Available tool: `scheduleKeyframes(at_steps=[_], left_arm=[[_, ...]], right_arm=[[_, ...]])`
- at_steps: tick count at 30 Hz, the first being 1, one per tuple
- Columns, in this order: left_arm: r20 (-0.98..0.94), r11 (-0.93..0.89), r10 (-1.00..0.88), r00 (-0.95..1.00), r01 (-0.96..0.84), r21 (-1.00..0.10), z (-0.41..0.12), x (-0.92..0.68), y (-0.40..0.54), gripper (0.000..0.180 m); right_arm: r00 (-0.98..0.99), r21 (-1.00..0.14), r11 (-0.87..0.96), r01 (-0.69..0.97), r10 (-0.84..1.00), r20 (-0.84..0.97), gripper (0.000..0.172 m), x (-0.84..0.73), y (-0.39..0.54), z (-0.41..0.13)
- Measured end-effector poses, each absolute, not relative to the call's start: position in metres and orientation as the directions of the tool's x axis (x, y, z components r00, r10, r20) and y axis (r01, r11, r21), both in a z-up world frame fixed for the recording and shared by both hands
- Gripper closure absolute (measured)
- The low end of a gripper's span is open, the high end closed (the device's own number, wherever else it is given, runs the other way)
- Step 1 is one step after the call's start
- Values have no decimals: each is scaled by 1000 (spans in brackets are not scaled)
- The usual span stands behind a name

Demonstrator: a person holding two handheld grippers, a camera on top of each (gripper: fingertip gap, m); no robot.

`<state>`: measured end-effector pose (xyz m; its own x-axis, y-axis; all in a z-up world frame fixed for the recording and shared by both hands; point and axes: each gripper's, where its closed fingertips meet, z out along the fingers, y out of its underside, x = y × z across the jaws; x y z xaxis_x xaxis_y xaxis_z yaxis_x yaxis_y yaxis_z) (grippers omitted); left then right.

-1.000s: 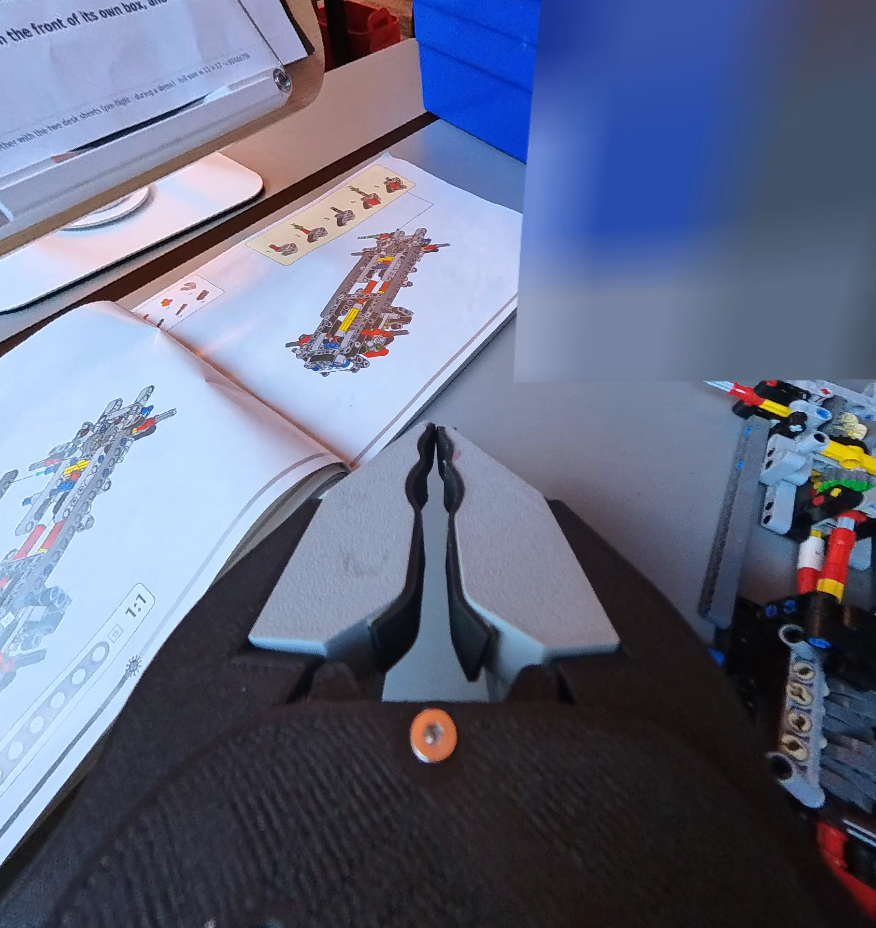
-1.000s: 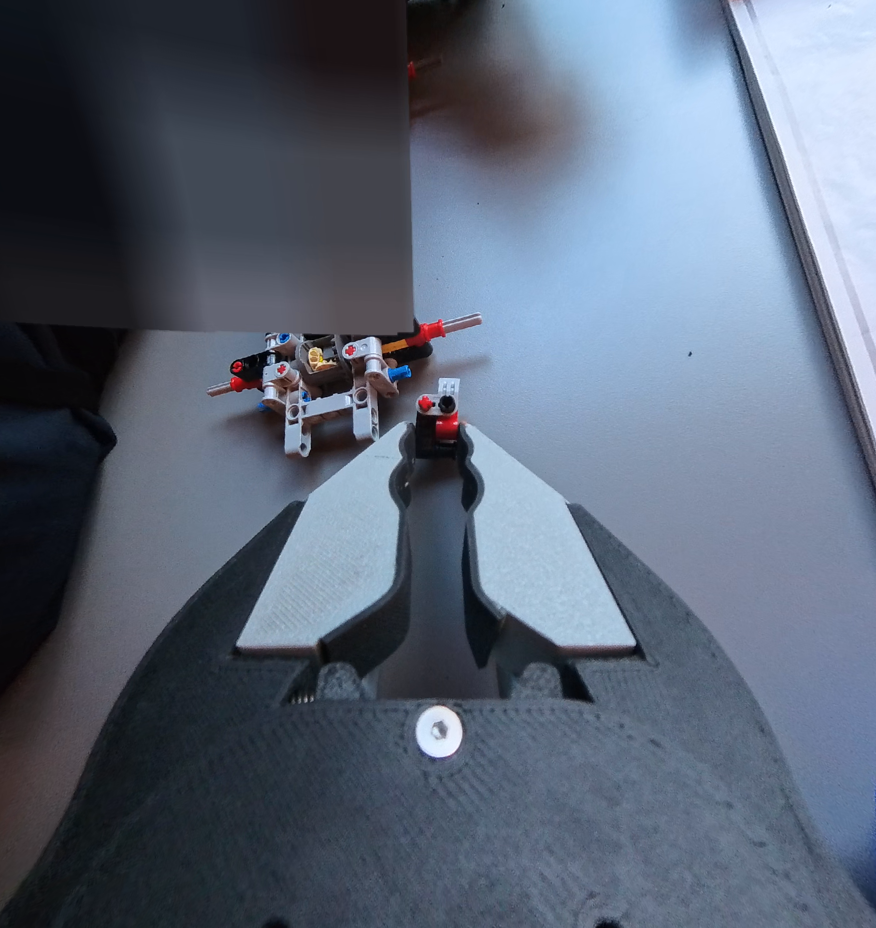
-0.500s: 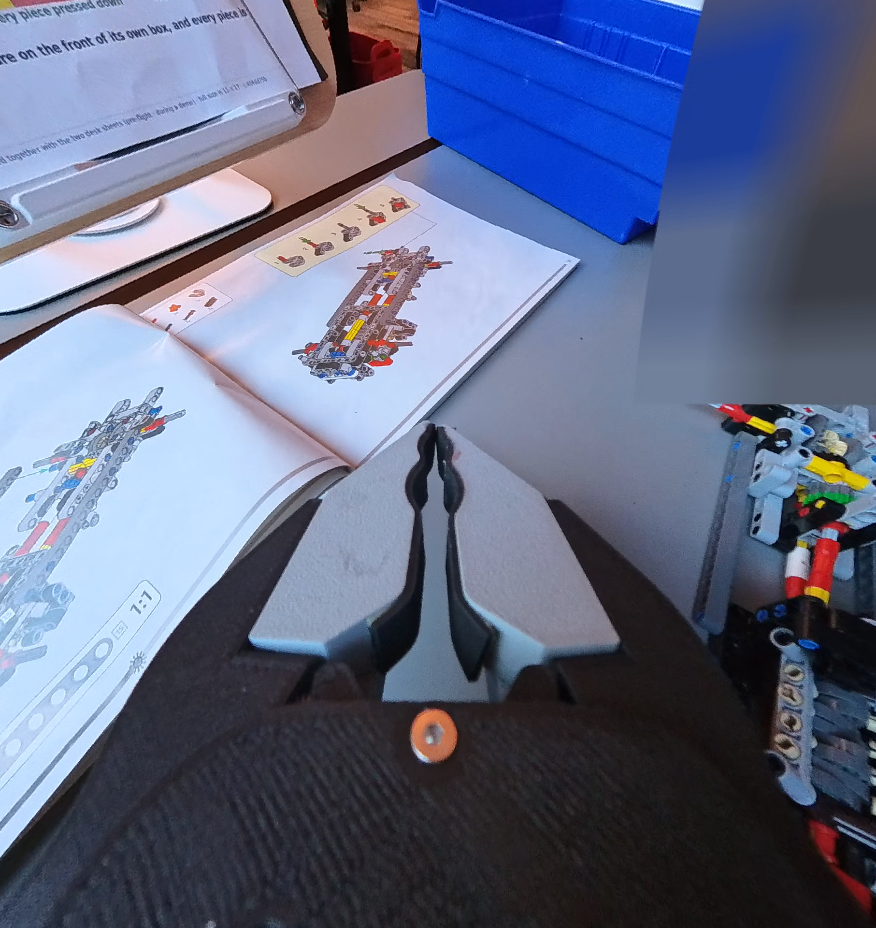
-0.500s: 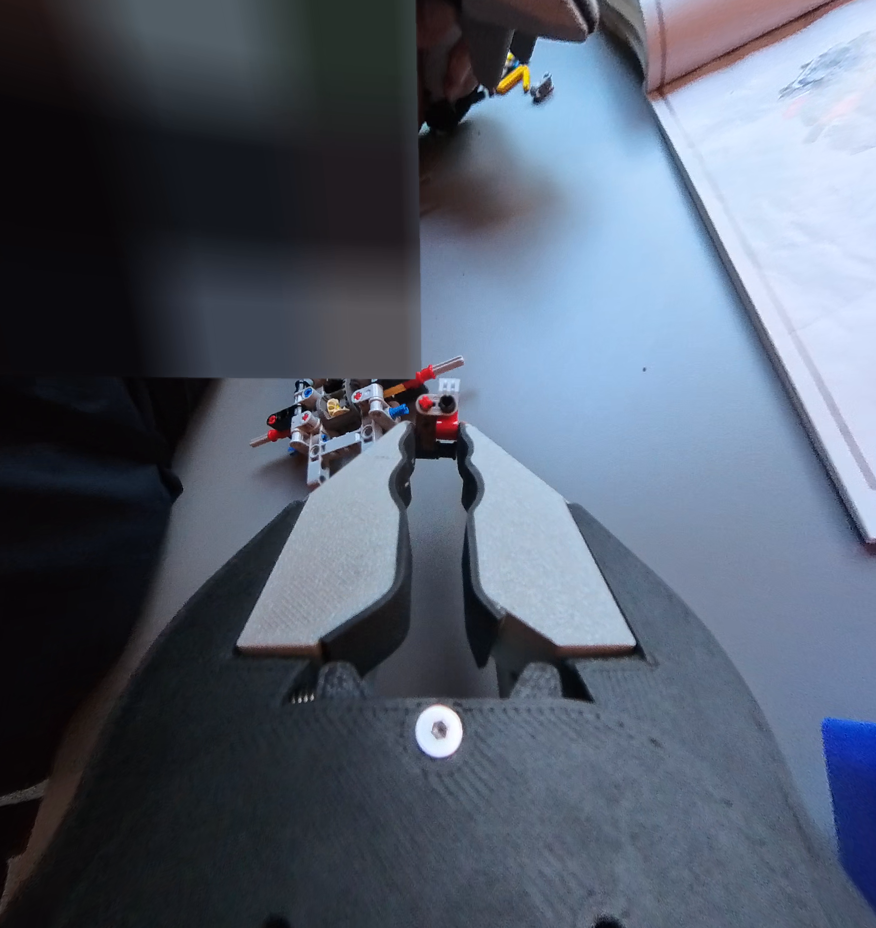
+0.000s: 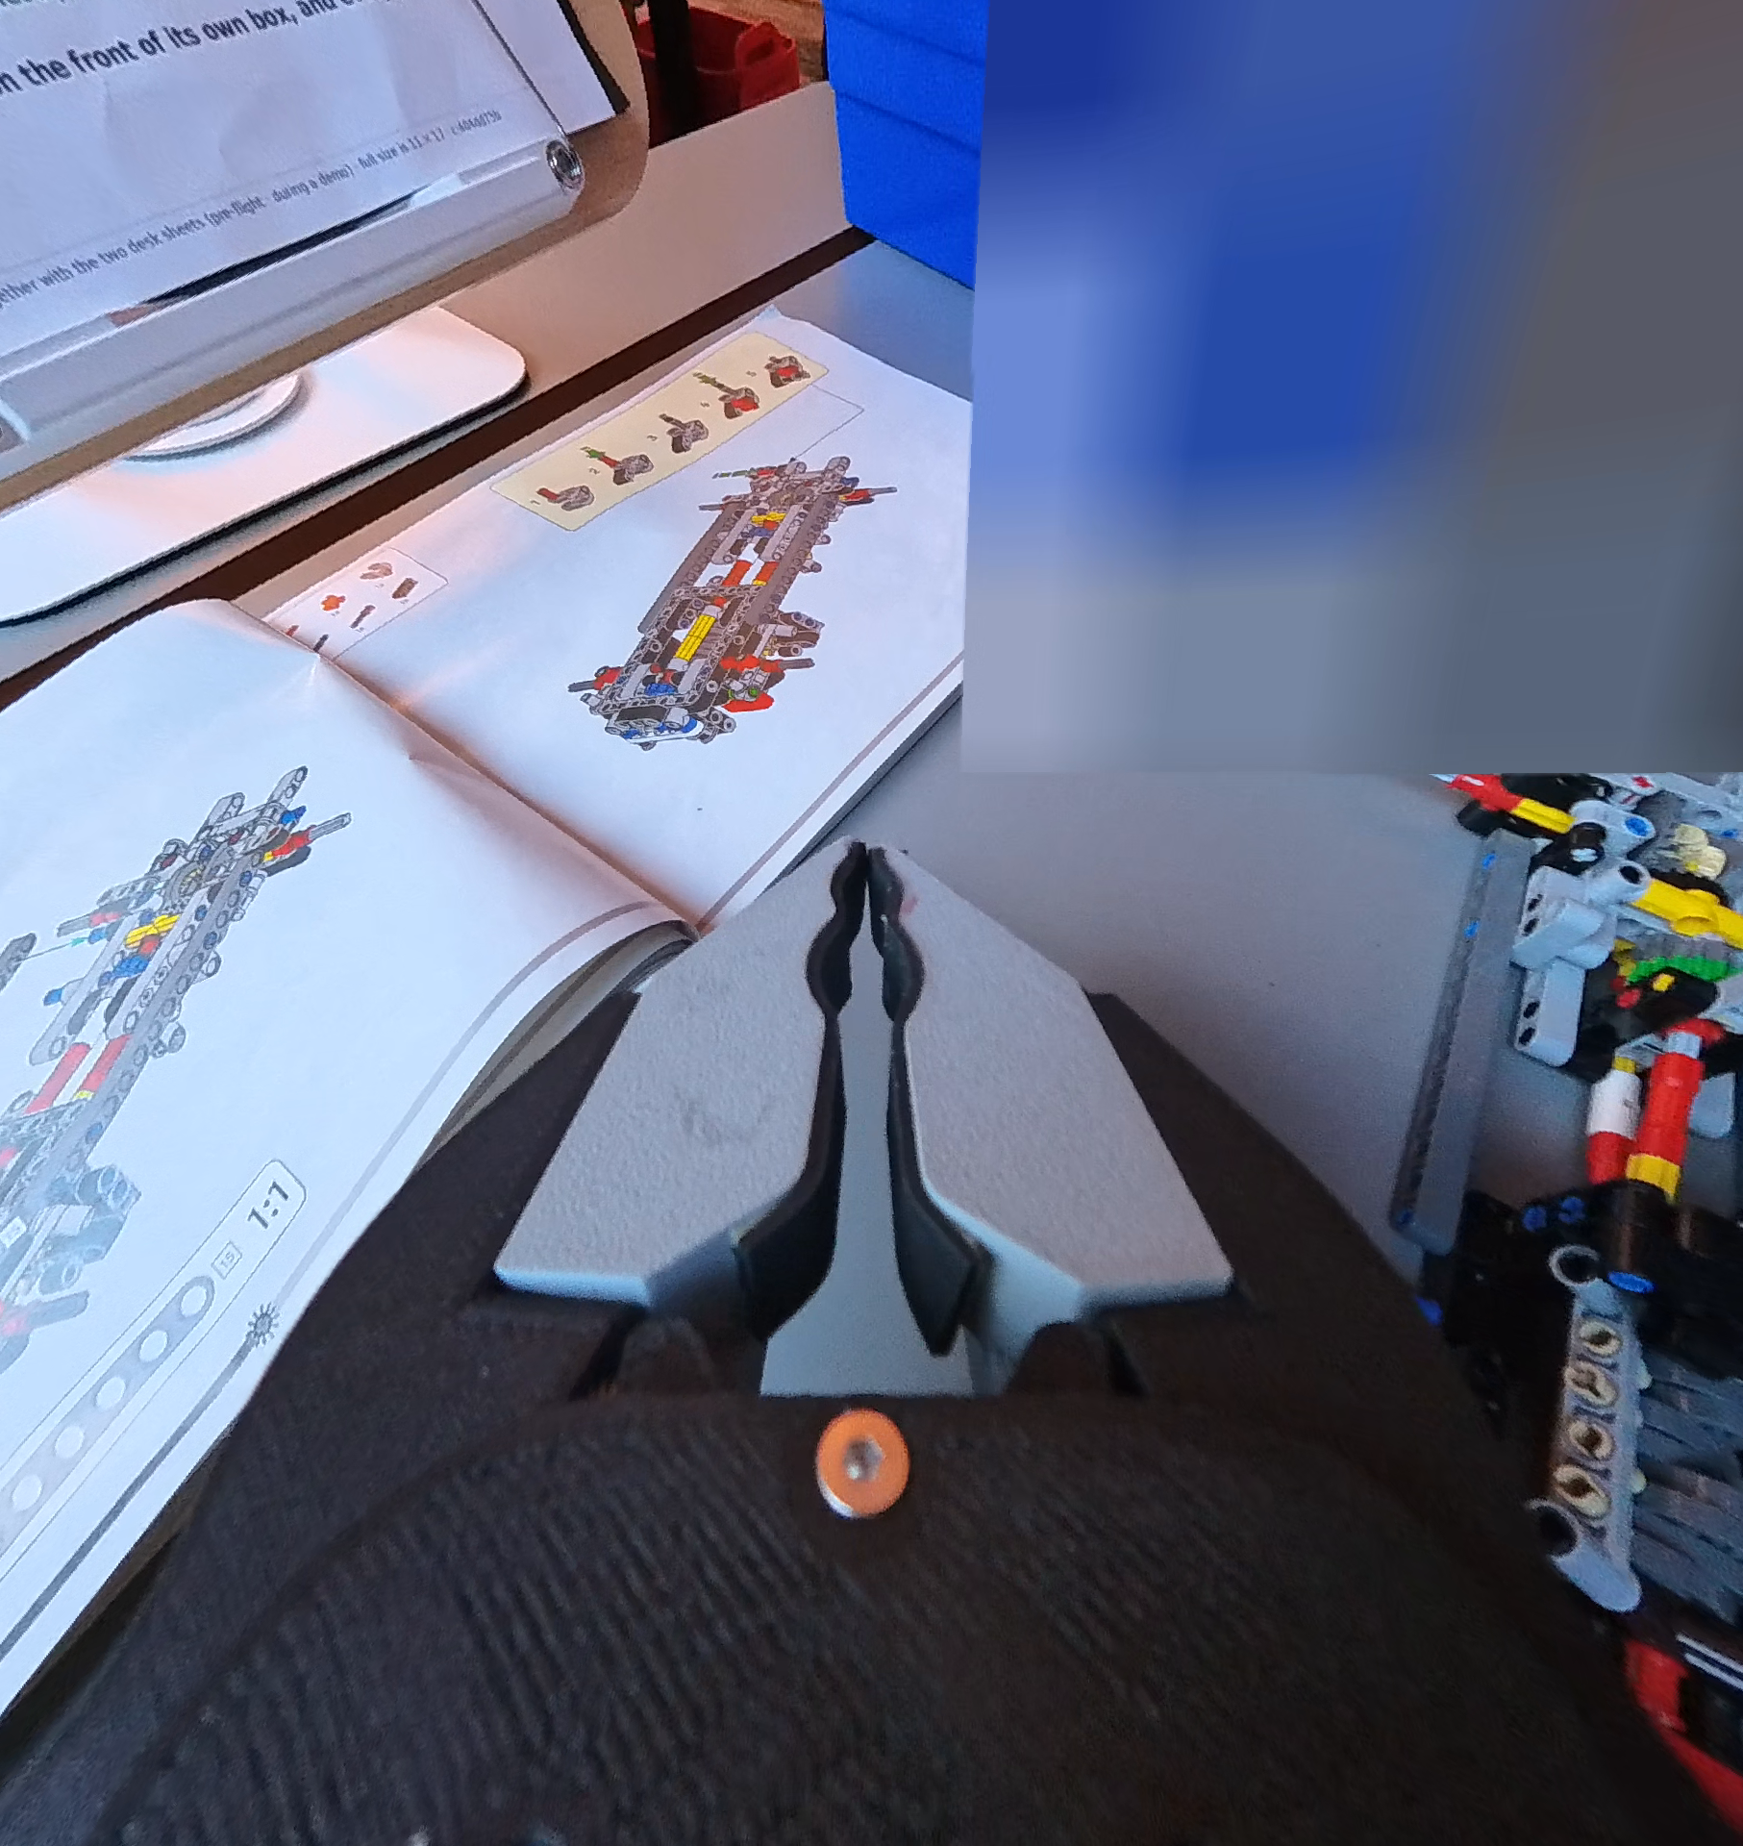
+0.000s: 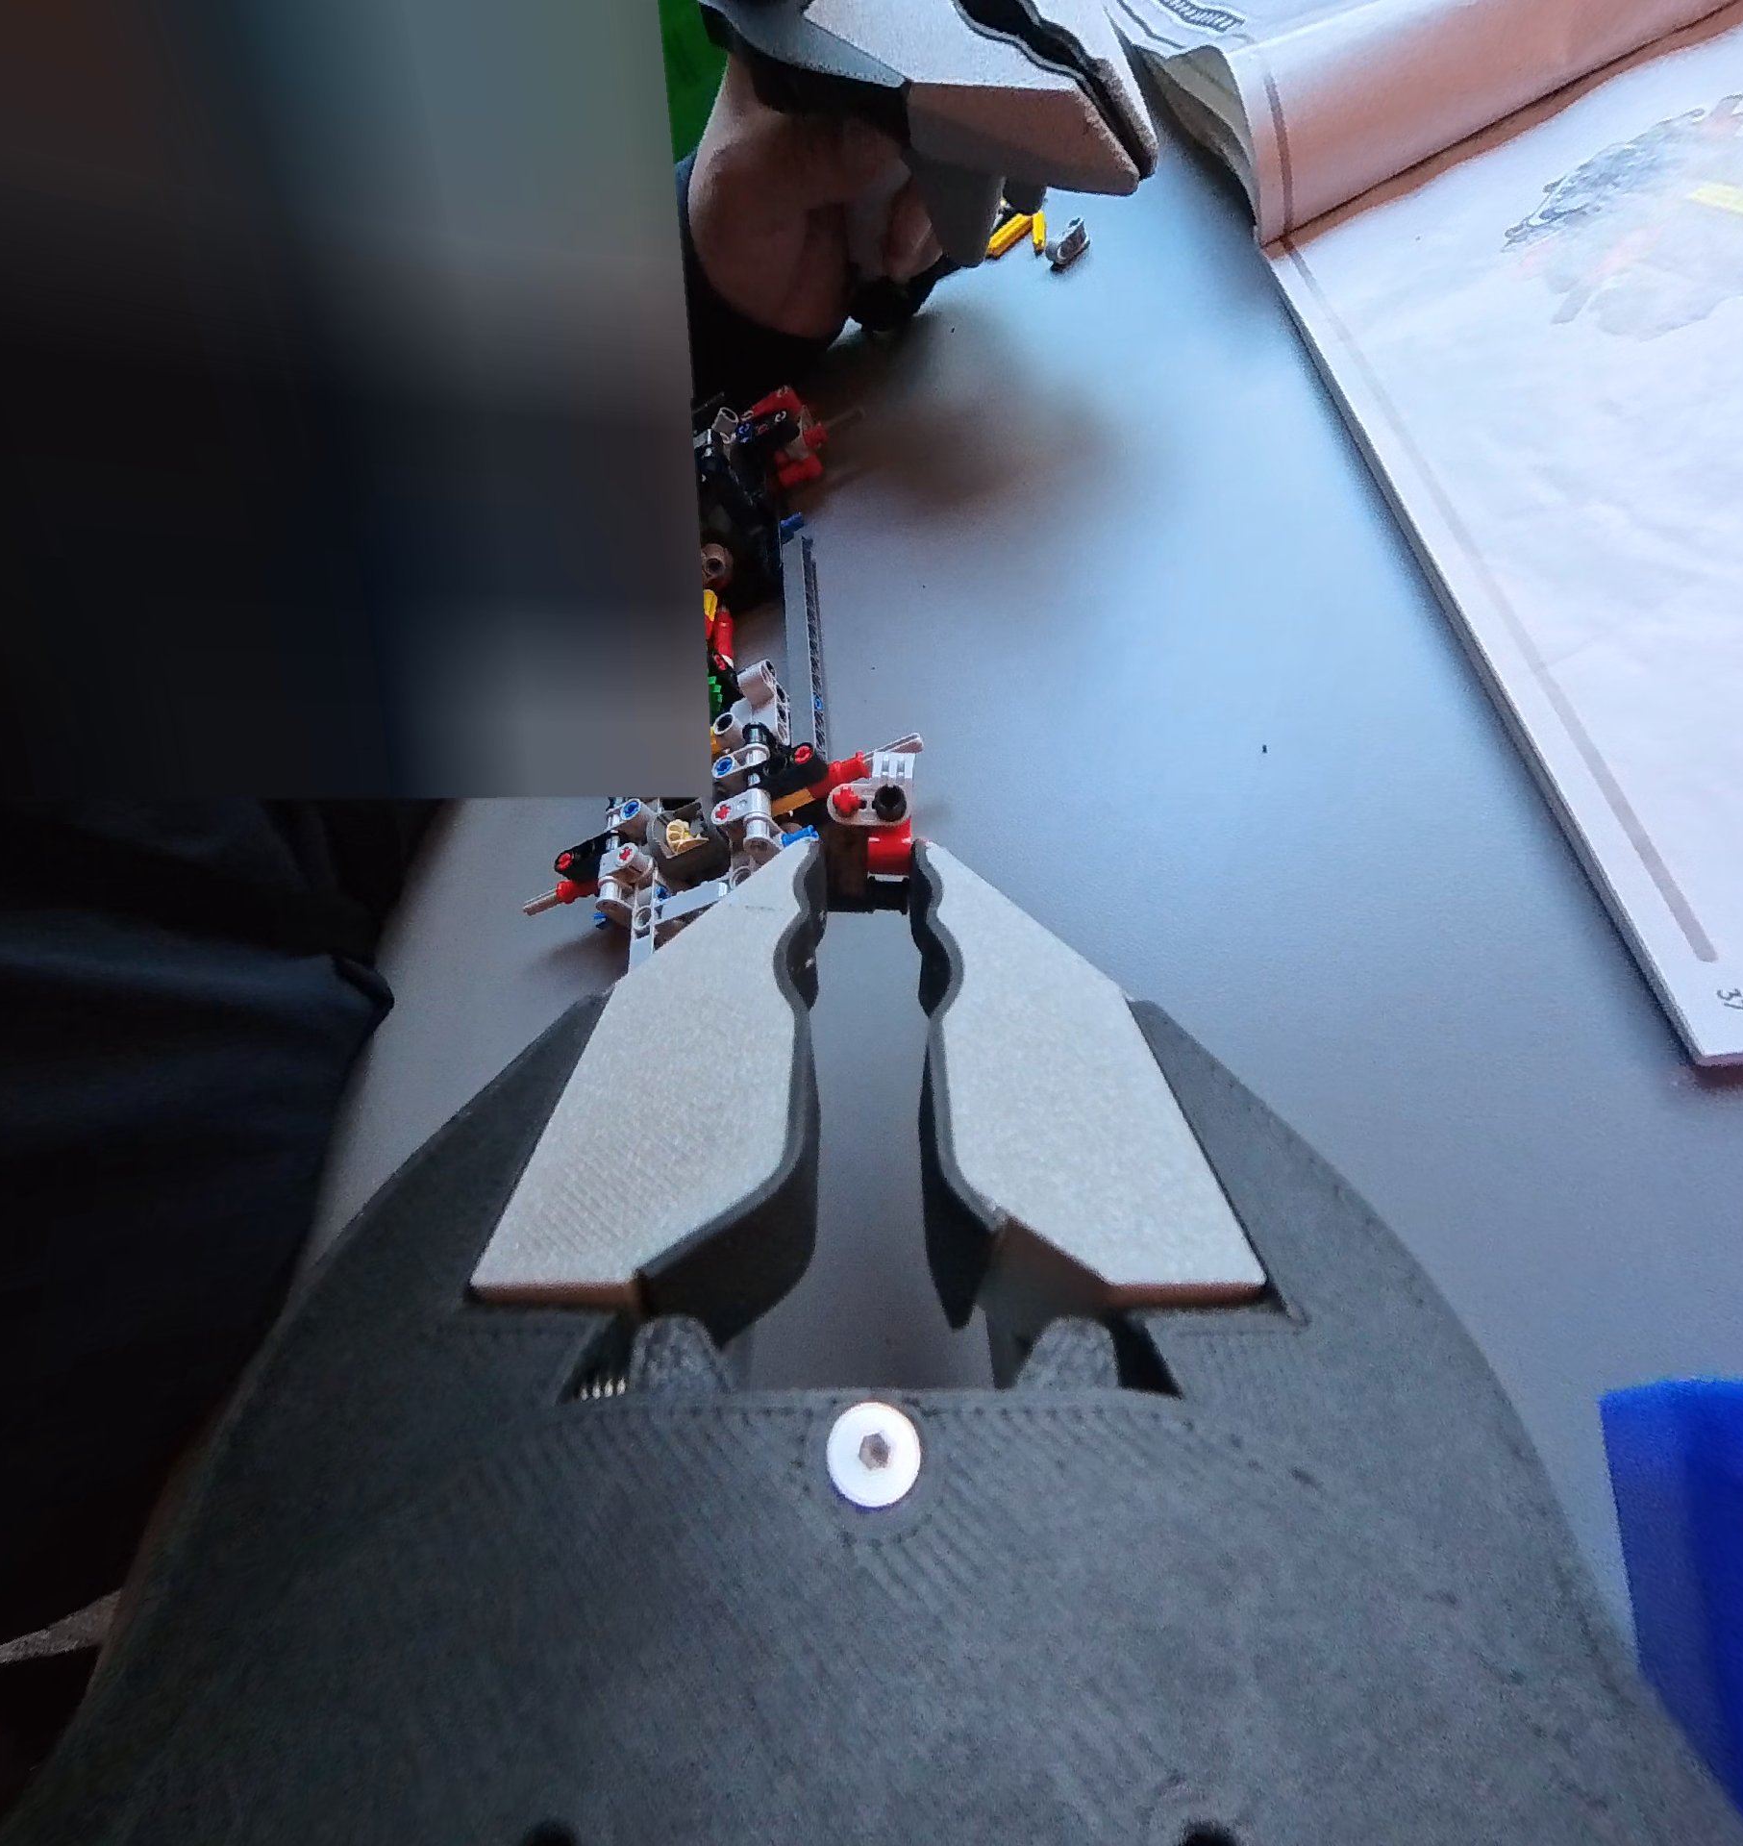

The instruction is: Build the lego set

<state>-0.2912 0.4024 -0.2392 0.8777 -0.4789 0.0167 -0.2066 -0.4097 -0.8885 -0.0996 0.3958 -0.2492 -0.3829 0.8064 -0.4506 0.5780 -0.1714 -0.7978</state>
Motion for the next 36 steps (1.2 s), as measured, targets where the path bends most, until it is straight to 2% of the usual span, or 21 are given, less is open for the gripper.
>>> scheduleKeyframes(at_steps=[15, 24, 29, 36], left_arm=[[-23, -436, -507, 862, -279, -856, -249, -284, 402, 180], [4, -433, -506, 862, -250, -866, -246, -285, 403, 180], [-4, -440, -514, 858, -267, -857, -249, -284, 402, 180], [-2, -441, -515, 857, -267, -857, -249, -284, 402, 180]], right_arm=[[-382, -775, -129, 619, 813, -440, 159, -100, 390, -258], [-388, -763, -132, 633, 799, -460, 159, -100, 386, -259], [-383, -751, -29, 660, 847, -369, 159, -100, 381, -272], [-377, -694, 175, 698, 914, -148, 159, -97, 382, -282]])
